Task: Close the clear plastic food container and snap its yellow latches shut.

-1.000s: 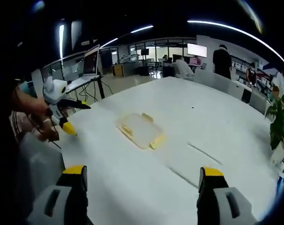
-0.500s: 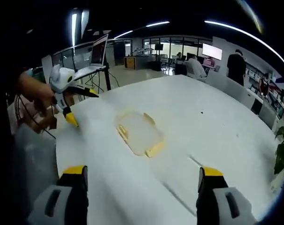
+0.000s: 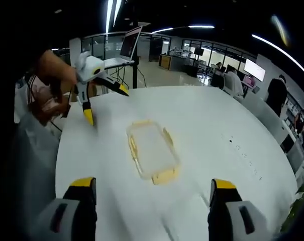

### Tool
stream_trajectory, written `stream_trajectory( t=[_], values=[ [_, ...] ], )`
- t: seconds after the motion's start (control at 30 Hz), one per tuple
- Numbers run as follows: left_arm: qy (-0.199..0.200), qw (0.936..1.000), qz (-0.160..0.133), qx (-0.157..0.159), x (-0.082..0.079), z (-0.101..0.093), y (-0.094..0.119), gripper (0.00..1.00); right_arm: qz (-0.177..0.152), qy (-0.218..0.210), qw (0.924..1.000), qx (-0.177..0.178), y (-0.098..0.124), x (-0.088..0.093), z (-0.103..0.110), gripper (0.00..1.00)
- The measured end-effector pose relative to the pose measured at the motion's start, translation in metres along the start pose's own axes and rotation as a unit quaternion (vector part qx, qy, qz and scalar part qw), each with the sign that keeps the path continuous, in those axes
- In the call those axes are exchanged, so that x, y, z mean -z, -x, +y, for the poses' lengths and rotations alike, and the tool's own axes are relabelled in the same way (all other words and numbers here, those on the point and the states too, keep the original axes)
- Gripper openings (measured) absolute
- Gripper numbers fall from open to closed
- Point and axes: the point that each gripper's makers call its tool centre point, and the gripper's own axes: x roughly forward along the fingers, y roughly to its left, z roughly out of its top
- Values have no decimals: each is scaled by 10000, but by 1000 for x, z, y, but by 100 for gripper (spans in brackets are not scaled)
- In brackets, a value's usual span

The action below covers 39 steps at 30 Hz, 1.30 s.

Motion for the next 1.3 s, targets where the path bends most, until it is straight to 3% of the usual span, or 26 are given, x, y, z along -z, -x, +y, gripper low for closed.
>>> stream_trajectory(
  t=[0.1, 0.27, 0.4, 0.6, 0.73, 0.83, 0.87, 1.03, 1.1, 1.17, 1.3],
  values=[
    [-357, 9992, 141, 125, 5, 6, -4, 99, 110, 242, 9995, -180, -8, -1, 1, 90],
    [-559, 9978, 241, 270, 6, 18, -13, 99, 357, 534, 9968, -468, -22, 4, -1, 87],
    [-778, 9955, 314, 445, 2, 24, -20, 99, 644, 1300, 9886, -391, -32, 9, -16, 84],
    [-1079, 9912, 418, 640, -5, 35, -32, 99, 750, 1287, 9871, -590, -47, 13, -23, 80],
    [-1178, 9882, 561, 801, -1, 41, -44, 95, 857, 1297, 9854, -694, -55, 17, -26, 77],
    [-1401, 9833, 634, 971, -1, 41, -49, 91, 961, 1374, 9829, -762, -62, 21, -27, 76],
    [-1634, 9777, 657, 1139, -2, 40, -49, 86, 998, 1353, 9823, -822, -64, 22, -27, 75],
    [-1979, 9675, 711, 1402, -9, 41, -53, 80, 1102, 1406, 9792, -966, -70, 26, -24, 65],
    [-2282, 9589, 867, 1447, -6, 46, -58, 77, 1153, 1461, 9770, -1041, -71, 28, -23, 60],
    [-2304, 9561, 876, 1584, -7, 44, -62, 76, 1316, 1547, 9730, -1095, -73, 33, -23, 52],
    [-2265, 9549, 820, 1738, -16, 44, -69, 65, 1358, 1565, 9723, -1080, -79, 36, -24, 50]
  ],
)
